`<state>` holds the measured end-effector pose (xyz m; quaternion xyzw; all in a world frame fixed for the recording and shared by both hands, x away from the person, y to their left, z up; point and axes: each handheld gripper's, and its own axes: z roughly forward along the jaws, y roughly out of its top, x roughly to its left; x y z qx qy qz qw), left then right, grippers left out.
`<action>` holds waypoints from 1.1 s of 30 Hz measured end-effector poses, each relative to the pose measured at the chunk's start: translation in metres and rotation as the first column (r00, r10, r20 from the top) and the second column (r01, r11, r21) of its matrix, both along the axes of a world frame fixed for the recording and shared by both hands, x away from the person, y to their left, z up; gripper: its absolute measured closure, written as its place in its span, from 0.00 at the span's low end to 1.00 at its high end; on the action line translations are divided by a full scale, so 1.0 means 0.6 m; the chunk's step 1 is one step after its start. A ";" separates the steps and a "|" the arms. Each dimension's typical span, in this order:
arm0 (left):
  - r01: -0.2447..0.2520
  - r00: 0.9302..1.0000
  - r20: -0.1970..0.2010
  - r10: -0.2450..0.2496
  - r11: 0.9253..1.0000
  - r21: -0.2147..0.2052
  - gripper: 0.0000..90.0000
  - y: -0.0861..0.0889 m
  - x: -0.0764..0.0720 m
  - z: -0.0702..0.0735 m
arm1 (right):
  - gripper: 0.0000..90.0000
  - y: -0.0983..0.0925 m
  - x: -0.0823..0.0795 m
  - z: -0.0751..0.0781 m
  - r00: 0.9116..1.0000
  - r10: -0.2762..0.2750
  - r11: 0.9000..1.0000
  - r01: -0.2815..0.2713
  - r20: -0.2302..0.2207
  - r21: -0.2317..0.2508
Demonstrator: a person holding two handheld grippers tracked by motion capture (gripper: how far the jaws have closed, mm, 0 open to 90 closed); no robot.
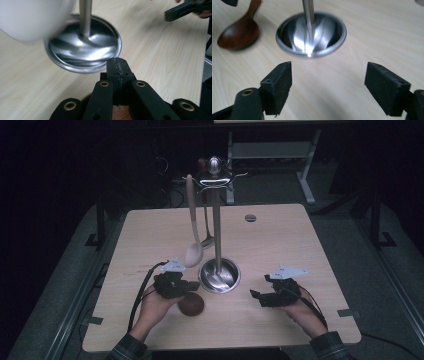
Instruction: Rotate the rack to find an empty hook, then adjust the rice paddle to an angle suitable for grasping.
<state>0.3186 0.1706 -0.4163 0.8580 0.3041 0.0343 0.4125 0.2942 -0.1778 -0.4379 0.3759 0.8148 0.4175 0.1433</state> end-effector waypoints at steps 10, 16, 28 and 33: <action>0.026 0.998 -0.050 -0.024 0.999 0.026 1.00 -0.024 0.003 -0.041 | 0.20 0.008 -0.012 -0.026 0.999 0.030 0.999 -0.031 -0.033 -0.040; 0.053 0.996 -0.073 -0.048 0.996 0.066 1.00 -0.032 0.003 -0.057 | 0.19 0.011 -0.012 -0.031 0.999 0.028 0.998 -0.030 -0.034 -0.050; 0.069 0.994 -0.095 -0.059 0.992 0.102 1.00 -0.030 -0.006 -0.062 | 0.19 0.010 -0.011 -0.034 0.999 0.019 0.998 -0.021 -0.036 -0.058; 0.051 0.994 -0.106 -0.039 0.991 0.122 1.00 -0.012 -0.018 -0.064 | 0.19 0.008 -0.011 -0.033 0.999 0.017 0.998 -0.019 -0.034 -0.056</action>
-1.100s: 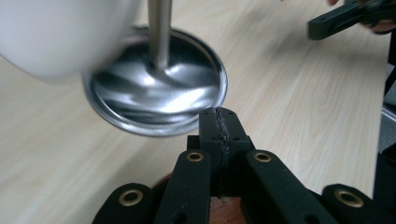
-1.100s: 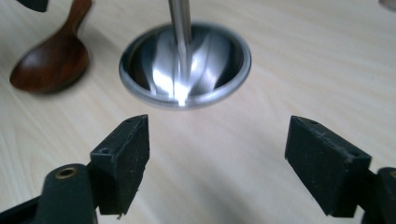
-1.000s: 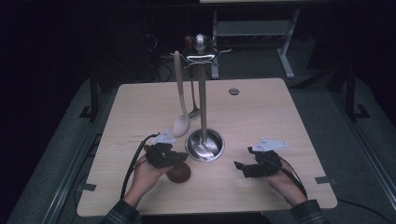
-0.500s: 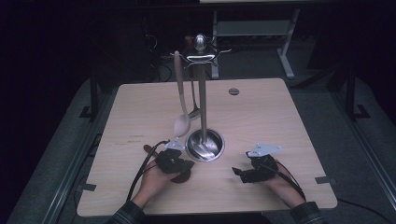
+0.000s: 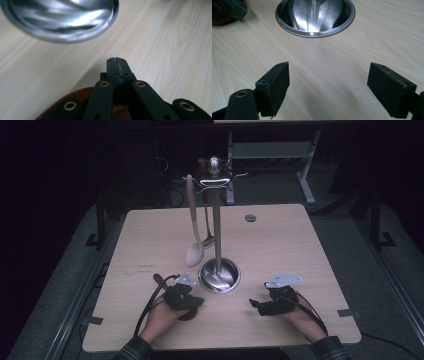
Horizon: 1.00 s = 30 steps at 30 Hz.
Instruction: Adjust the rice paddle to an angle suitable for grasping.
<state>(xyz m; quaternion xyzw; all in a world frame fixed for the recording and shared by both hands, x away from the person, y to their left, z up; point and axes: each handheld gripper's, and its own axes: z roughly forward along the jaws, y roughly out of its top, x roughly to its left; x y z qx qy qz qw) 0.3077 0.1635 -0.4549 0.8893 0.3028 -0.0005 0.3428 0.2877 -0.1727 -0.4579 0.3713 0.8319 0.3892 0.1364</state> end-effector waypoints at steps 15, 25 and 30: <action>-0.074 0.997 0.007 0.073 0.995 0.065 1.00 0.074 -0.056 0.007 | 0.19 0.000 0.000 0.000 1.000 -0.003 1.000 0.003 -0.004 -0.005; -0.157 0.988 0.021 0.156 0.982 0.107 1.00 0.134 -0.077 0.011 | 0.19 0.001 0.000 -0.001 1.000 -0.004 1.000 0.003 -0.005 -0.006; -0.196 0.981 0.030 0.194 0.974 0.116 1.00 0.160 -0.081 0.014 | 0.19 0.001 0.000 -0.001 1.000 -0.003 1.000 0.003 -0.006 -0.006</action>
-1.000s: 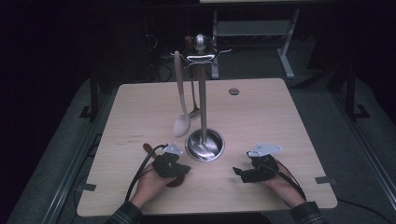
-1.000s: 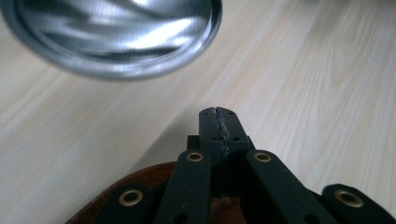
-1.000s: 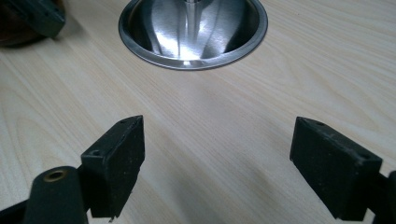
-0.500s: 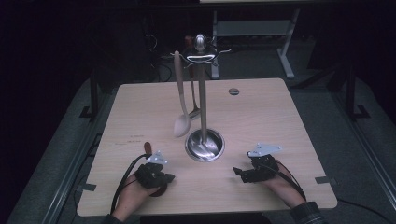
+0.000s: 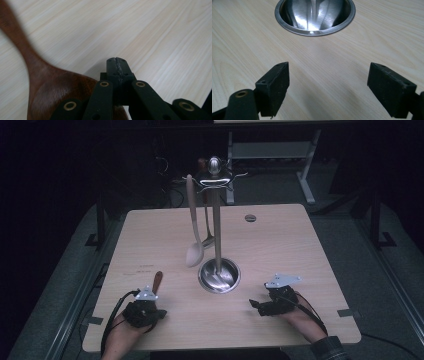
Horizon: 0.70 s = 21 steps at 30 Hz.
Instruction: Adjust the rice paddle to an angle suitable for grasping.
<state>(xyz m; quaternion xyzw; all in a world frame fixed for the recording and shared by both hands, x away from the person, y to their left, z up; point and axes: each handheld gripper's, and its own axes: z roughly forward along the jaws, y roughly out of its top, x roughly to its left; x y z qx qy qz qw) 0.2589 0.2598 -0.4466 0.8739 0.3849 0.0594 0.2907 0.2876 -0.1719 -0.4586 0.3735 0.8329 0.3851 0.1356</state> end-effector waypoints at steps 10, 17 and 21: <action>-0.056 0.997 0.039 0.059 0.996 -0.069 1.00 0.027 0.027 0.018 | 0.19 0.004 0.000 -0.002 1.000 0.006 1.000 -0.006 -0.004 -0.009; -0.165 0.983 0.063 0.172 0.981 -0.103 1.00 0.056 0.101 0.024 | 0.19 0.006 0.001 -0.006 1.000 0.010 1.000 -0.010 -0.010 -0.017; -0.219 0.972 0.069 0.226 0.971 -0.098 1.00 0.063 0.136 0.022 | 0.19 0.006 0.003 -0.008 1.000 0.014 1.000 -0.014 -0.009 -0.026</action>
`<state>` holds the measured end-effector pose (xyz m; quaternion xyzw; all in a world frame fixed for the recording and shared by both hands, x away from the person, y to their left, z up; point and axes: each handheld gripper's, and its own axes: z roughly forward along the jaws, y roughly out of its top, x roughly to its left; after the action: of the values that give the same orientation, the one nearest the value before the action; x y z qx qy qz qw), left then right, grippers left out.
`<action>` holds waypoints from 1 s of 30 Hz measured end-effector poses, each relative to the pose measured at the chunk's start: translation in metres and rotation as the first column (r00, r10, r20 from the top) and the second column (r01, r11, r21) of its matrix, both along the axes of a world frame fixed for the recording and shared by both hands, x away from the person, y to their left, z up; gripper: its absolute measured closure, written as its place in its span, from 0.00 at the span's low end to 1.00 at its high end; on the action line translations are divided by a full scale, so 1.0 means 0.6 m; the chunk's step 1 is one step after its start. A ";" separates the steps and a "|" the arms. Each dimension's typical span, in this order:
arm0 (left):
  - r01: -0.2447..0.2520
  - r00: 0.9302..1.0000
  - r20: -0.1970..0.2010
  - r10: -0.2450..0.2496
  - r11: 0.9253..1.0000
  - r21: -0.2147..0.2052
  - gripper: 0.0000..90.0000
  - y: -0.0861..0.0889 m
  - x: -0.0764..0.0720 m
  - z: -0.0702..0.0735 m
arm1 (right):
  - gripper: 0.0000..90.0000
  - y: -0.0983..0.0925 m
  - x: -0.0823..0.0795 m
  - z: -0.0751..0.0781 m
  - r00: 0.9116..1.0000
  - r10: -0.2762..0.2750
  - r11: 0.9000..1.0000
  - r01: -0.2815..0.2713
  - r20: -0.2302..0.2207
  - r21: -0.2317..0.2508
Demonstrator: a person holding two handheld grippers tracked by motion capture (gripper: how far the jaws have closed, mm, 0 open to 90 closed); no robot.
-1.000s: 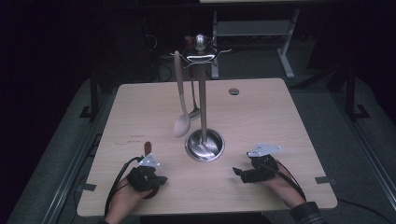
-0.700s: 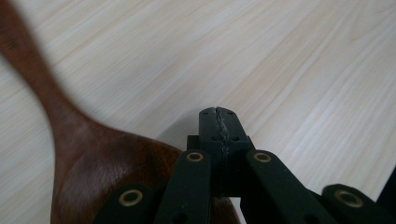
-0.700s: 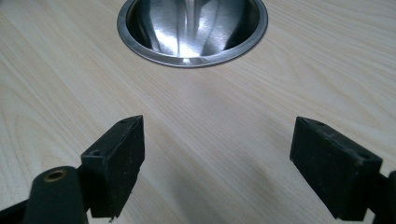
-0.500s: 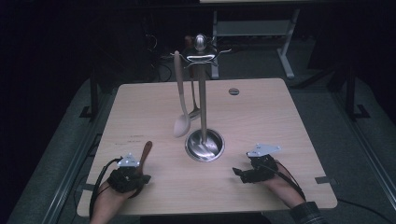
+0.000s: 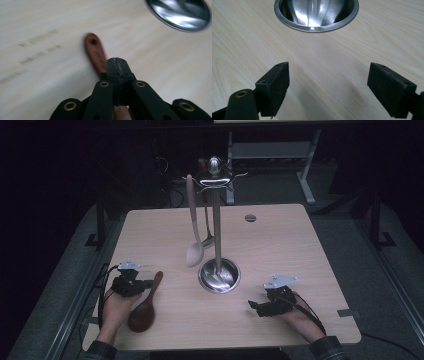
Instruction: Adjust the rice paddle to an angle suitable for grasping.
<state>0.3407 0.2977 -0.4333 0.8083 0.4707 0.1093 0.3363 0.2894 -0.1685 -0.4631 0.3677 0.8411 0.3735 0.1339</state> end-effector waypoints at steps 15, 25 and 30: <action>0.014 0.998 -0.061 -0.013 1.000 0.021 1.00 -0.012 0.031 -0.029 | 0.19 0.000 0.002 -0.004 1.000 -0.002 1.000 0.002 -0.002 -0.008; 0.140 0.987 -0.081 -0.139 0.990 0.006 1.00 -0.066 0.015 -0.029 | 0.19 0.000 0.002 -0.003 1.000 -0.002 1.000 0.002 0.001 -0.011; 0.196 0.978 -0.082 -0.194 0.981 0.017 1.00 -0.084 0.007 -0.023 | 0.19 0.000 0.003 -0.003 1.000 -0.002 1.000 0.002 0.002 -0.011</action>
<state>0.3452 0.2476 -0.4470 0.8584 0.4010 0.0492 0.3160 0.2909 -0.1686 -0.4651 0.3674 0.8426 0.3690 0.1374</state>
